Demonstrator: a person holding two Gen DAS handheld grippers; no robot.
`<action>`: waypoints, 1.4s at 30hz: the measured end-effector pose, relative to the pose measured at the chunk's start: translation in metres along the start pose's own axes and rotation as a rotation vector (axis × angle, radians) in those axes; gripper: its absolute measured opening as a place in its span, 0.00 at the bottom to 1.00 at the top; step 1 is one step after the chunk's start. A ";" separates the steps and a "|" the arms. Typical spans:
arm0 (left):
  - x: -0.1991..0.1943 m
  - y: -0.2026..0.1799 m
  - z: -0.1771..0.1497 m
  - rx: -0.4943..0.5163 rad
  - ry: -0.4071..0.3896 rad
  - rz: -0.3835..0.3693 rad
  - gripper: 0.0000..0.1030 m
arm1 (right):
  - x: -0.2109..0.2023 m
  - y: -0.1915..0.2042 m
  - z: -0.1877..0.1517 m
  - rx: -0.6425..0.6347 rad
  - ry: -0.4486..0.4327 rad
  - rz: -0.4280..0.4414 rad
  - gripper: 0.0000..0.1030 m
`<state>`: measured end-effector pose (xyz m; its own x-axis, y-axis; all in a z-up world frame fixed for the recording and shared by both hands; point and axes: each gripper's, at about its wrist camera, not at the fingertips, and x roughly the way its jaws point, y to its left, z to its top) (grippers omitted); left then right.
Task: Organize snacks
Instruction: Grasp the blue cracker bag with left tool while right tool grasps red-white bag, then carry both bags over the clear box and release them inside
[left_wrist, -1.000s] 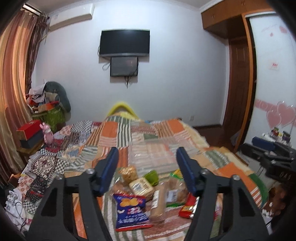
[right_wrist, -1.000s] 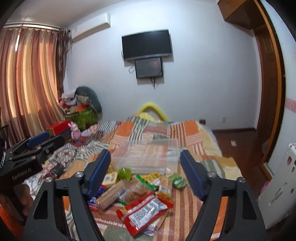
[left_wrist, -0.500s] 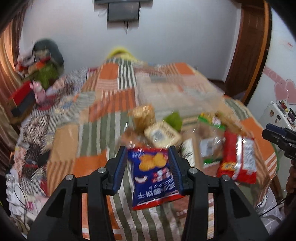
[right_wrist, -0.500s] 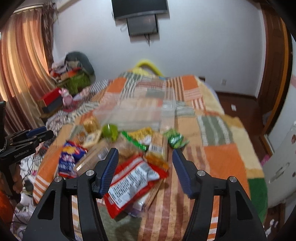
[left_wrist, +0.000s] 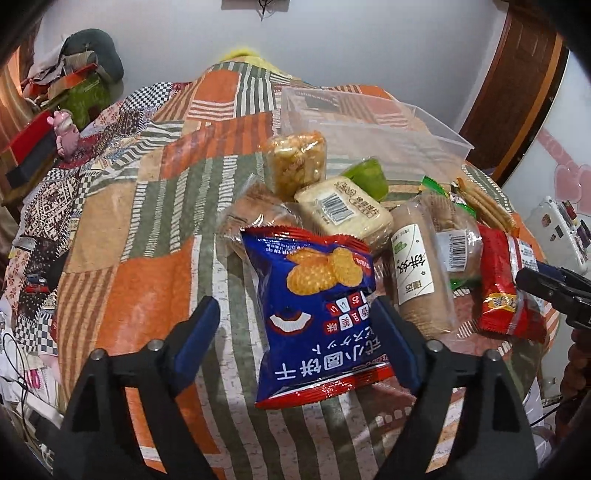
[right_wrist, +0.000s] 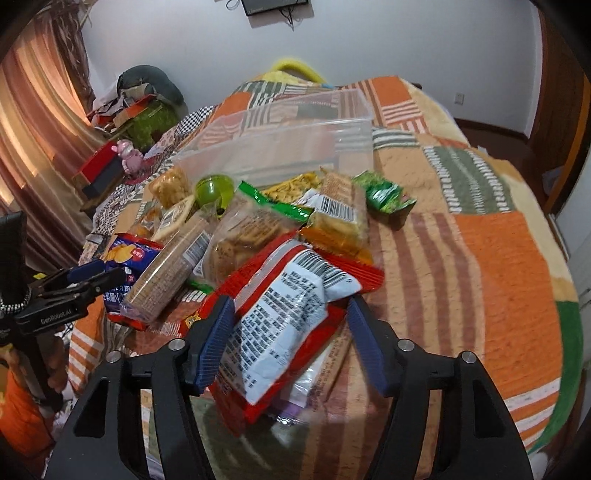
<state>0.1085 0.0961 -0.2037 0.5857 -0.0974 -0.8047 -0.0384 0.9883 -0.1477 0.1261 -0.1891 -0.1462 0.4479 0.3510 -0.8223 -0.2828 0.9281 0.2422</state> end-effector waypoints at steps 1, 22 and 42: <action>0.002 0.000 0.000 0.001 0.004 -0.005 0.86 | 0.002 0.002 0.002 -0.003 -0.002 -0.004 0.70; 0.034 -0.014 -0.002 0.064 0.037 0.020 0.67 | 0.037 0.006 0.015 -0.067 0.028 -0.122 0.89; -0.018 -0.030 0.014 0.097 -0.089 0.073 0.63 | 0.002 -0.006 0.009 -0.053 -0.007 -0.038 0.35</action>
<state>0.1107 0.0694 -0.1770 0.6541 -0.0182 -0.7561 -0.0075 0.9995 -0.0305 0.1364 -0.1928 -0.1441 0.4652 0.3164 -0.8268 -0.3098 0.9331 0.1828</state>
